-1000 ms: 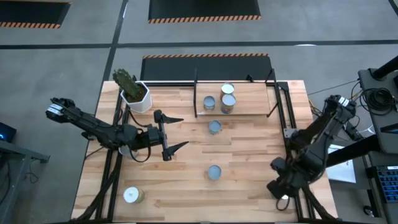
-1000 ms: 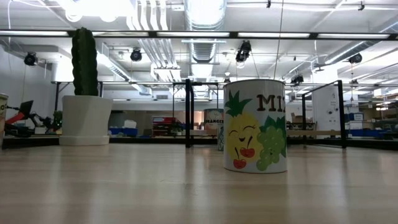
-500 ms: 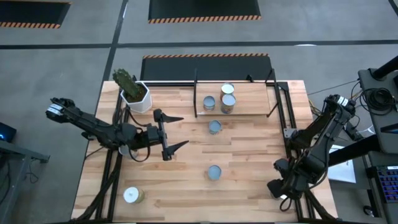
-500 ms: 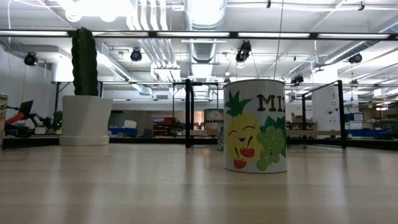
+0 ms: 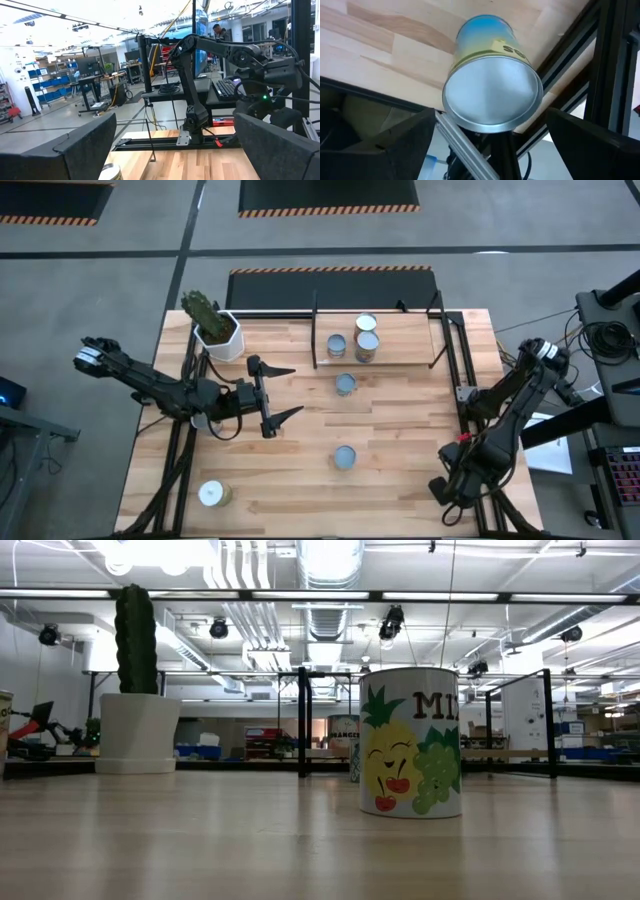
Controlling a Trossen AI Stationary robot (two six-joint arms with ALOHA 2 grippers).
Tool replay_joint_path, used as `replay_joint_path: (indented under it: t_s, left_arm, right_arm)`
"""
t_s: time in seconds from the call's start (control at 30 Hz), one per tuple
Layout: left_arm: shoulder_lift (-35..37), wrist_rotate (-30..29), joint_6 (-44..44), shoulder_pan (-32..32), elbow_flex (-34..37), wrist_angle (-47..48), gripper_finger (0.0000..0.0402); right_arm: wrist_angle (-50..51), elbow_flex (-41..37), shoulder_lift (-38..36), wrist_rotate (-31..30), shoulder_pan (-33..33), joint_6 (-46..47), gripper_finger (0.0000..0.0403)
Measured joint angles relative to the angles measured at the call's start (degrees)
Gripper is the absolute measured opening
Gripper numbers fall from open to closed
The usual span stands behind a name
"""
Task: Pick and place cans onto a shelf
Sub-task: Put the canned cherries on the shelf
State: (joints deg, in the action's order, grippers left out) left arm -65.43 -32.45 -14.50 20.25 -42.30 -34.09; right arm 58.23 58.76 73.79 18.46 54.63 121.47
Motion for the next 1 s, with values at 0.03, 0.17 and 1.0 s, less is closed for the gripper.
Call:
replay_joint_path:
  t_s: [0.03,0.17,1.0]
  left_arm:
    - [0.0,0.0,0.02,0.0,0.0,0.0,0.0386]
    - [0.0,0.0,0.02,0.0,0.0,-0.02,0.0386]
    - [0.02,0.04,0.75,0.0,0.04,0.24,0.0386]
  right_arm:
    - [0.07,-0.02,0.25,0.0,0.0,0.0,0.0369]
    - [-0.11,-0.41,1.15,-0.08,0.0,-0.49,0.0368]
    - [-0.14,0.6,4.58,-0.49,-0.78,-7.99,0.0325]
